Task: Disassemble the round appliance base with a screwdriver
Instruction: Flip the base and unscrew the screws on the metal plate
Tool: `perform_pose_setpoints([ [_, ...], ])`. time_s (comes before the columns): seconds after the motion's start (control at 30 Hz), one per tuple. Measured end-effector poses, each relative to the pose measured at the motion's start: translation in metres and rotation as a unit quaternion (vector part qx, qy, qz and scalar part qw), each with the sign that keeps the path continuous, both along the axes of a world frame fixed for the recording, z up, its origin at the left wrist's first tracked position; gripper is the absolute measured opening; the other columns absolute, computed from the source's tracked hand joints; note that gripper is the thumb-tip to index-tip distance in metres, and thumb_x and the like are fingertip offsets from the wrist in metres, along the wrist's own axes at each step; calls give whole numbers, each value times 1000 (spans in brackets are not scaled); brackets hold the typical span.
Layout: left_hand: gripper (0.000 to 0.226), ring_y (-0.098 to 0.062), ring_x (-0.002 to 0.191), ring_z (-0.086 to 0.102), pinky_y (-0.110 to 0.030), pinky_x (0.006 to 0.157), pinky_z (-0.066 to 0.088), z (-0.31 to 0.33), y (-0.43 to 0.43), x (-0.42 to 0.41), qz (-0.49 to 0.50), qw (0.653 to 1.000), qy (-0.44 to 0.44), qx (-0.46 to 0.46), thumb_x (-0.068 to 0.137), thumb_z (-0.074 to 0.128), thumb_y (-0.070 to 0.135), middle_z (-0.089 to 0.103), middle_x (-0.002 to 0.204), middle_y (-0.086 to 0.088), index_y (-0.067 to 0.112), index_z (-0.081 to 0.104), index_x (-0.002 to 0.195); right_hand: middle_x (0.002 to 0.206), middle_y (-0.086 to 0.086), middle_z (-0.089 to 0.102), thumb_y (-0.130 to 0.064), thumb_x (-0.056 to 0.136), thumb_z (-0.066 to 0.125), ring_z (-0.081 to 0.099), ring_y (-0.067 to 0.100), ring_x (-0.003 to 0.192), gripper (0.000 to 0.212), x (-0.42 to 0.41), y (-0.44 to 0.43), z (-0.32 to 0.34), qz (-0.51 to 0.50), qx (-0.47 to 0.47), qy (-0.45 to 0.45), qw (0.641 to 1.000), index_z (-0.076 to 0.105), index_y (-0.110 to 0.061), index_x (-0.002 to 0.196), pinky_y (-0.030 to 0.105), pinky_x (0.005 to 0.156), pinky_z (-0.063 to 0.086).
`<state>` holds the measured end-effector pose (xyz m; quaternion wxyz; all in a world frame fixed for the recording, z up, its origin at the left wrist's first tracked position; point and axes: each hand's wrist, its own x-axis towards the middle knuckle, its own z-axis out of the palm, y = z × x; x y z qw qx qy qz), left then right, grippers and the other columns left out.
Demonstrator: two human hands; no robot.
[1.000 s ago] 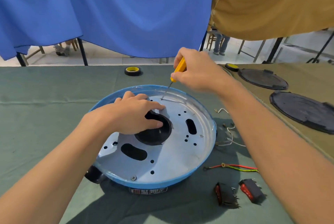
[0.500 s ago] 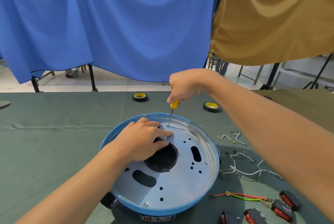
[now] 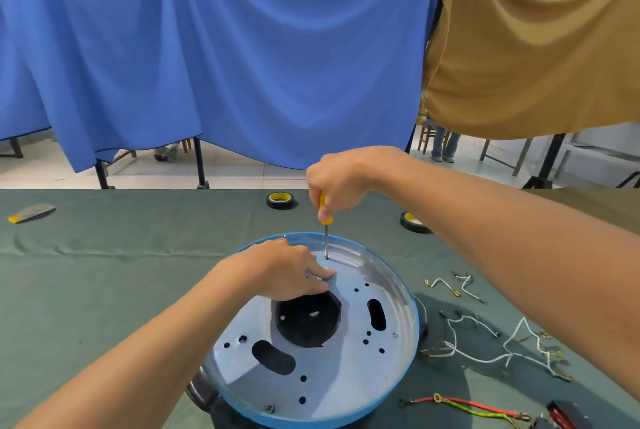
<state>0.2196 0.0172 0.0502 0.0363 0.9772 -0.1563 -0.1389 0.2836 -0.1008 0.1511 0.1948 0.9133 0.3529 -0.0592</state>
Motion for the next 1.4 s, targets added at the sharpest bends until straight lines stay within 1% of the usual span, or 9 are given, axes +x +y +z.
perform_pose_setpoints([
  [0.1,35,-17,109,49,-27,85,42,14,-7,4,10,999,38,8,98,40,53,53,131,12,55,49,132,69,-4,68,-30,89,64,62,11,70,16,-4,-1,4,30,-8,7,999,73,-19,96,22,51,40],
  [0.23,34,-14,102,44,-25,87,32,26,-11,8,5,997,64,42,102,39,45,54,122,12,53,50,133,48,-12,60,-26,84,68,61,6,58,6,3,-10,2,20,60,43,997,74,-23,86,17,51,40],
  [0.37,34,-6,82,48,-23,84,29,31,-14,9,7,996,85,32,102,42,42,55,132,14,49,52,133,56,0,51,-58,91,50,49,17,57,55,9,-16,-16,-12,145,-15,989,52,-12,62,28,51,35],
  [0.47,34,1,71,46,-23,86,30,34,-15,9,5,996,85,38,102,42,42,55,135,18,48,52,134,63,1,45,-47,96,46,41,18,57,49,12,-16,-20,-24,134,-81,987,41,-14,61,28,50,27],
  [0.73,35,-4,77,48,-24,86,29,37,-17,8,9,995,92,40,103,41,41,53,137,17,45,52,136,77,2,61,-32,84,67,52,19,68,20,13,-19,-14,-20,146,6,989,66,-11,87,27,53,36],
  [0.9,34,-14,120,50,-26,96,36,37,-16,13,23,994,103,27,102,45,38,53,139,15,44,55,134,83,16,65,-59,89,53,55,27,66,57,19,-18,-14,-42,122,34,991,65,-3,86,28,54,37],
  [1.0,34,-15,118,51,-24,89,35,35,-16,14,26,994,102,23,101,45,40,56,136,15,44,56,133,58,5,43,-44,97,46,39,21,53,51,19,-19,-21,-60,161,-19,985,48,-8,62,29,48,27],
  [1.13,35,-14,109,51,-25,86,31,34,-16,14,26,994,101,21,100,44,45,57,134,15,43,56,133,99,19,65,-21,88,56,59,31,81,26,16,-21,-22,-52,212,9,976,66,-3,104,33,54,39],
  [1.4,36,-10,103,46,-25,88,30,33,-17,12,21,994,106,25,102,42,41,53,139,14,42,53,136,89,9,65,-55,84,63,62,27,79,45,18,-25,-13,-66,164,47,983,66,-10,93,34,64,50],
])
